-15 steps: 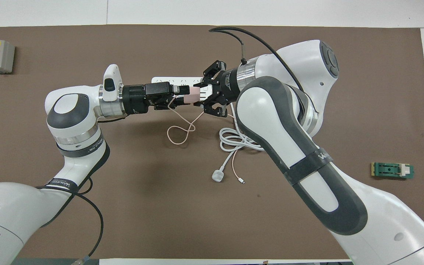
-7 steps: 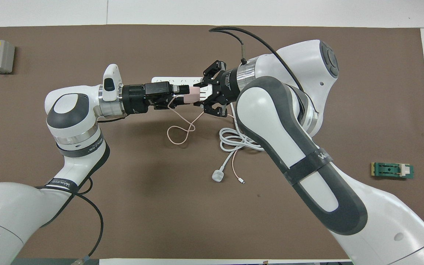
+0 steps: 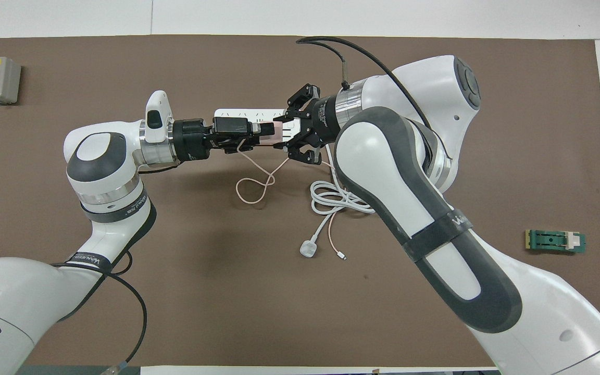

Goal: Plug charger into power strip
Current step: 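Close the left gripper on the charger held by the right gripper, then open the right gripper and withdraw it while the left gripper holds the charger, then move the charger with the left gripper toward the power strip's end socket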

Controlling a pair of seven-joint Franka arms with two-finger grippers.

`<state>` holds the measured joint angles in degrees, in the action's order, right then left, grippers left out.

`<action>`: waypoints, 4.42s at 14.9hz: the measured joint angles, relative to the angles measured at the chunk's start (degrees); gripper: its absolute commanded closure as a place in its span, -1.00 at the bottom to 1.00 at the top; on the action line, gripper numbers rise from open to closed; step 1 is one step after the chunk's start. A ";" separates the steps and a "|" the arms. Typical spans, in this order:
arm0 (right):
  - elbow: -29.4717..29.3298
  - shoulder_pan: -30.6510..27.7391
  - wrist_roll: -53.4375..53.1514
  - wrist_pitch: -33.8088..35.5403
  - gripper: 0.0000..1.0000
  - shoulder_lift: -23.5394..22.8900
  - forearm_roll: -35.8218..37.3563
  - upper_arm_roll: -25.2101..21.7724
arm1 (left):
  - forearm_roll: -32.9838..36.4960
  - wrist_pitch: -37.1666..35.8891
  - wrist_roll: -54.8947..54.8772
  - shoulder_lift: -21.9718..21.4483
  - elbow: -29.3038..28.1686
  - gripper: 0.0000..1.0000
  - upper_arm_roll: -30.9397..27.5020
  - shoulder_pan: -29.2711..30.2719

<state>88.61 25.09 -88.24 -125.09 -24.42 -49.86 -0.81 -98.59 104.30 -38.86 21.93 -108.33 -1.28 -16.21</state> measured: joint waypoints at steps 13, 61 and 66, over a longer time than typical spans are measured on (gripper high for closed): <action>-0.16 -0.41 -1.18 0.46 -1.00 -0.13 -0.61 -0.63 | -0.48 1.41 -0.45 0.06 1.23 1.00 -0.06 -0.96; 5.70 -24.58 91.37 38.57 -1.00 27.75 51.50 -1.79 | 84.92 4.63 79.89 -10.14 15.28 1.00 -2.44 -0.75; 5.72 -25.14 91.37 36.73 -1.00 27.74 51.73 -1.66 | 89.15 6.72 108.70 -10.21 14.87 1.00 -2.14 -1.00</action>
<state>94.33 -0.05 3.13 -88.36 3.32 1.87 -2.47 -9.43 111.01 69.84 11.72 -93.47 -3.42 -17.20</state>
